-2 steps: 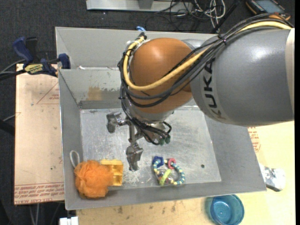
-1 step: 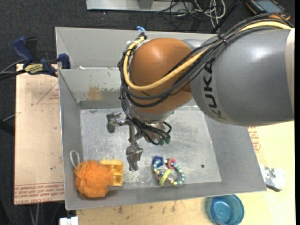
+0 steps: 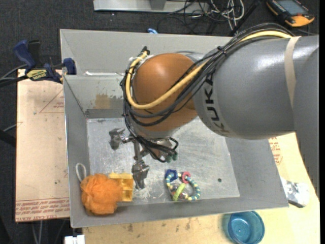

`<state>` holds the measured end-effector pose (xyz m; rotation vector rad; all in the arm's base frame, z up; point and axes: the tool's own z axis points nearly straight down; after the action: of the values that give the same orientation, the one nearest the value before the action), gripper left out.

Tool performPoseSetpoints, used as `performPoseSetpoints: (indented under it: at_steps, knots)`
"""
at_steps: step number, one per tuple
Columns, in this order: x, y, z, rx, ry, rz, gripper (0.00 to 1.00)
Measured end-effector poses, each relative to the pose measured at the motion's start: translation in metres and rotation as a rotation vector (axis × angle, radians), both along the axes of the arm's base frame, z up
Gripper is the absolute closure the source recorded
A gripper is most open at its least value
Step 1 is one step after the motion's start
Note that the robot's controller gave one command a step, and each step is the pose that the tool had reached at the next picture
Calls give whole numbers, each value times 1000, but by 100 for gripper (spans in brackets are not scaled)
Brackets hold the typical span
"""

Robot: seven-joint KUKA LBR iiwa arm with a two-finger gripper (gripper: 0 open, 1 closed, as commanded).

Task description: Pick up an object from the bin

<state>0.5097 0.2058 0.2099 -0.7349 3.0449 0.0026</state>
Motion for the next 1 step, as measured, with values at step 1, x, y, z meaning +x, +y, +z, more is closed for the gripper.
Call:
performPoseSetpoints:
  at_steps: [1]
  knots:
    - [-12, 18, -101, 0, -10, 172, 100]
